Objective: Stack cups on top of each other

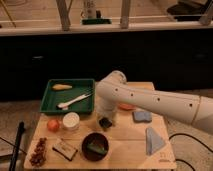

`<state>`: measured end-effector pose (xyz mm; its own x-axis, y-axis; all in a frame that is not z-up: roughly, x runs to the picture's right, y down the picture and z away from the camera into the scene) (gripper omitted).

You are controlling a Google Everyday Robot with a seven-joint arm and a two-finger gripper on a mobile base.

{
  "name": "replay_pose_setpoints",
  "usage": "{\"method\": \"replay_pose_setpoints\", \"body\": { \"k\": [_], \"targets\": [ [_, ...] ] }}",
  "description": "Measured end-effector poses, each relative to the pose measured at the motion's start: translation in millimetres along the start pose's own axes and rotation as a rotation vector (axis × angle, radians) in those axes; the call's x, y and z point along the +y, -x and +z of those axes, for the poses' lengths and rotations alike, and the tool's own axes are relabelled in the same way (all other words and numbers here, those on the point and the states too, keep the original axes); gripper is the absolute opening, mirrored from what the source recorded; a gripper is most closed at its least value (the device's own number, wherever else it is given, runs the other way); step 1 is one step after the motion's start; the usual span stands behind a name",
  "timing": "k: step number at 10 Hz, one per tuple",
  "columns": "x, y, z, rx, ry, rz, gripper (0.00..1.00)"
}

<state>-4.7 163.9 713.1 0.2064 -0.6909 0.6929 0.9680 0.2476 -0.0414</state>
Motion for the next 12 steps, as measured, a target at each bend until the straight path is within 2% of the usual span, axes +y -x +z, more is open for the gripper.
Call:
{"method": "replay_pose_setpoints", "body": {
  "k": [6, 12],
  "targets": [
    [-15, -2, -27, 0.033, 0.005, -0.024, 0.0],
    [-38, -16, -38, 0.031, 0.026, -0.046, 0.0]
  ]
}}
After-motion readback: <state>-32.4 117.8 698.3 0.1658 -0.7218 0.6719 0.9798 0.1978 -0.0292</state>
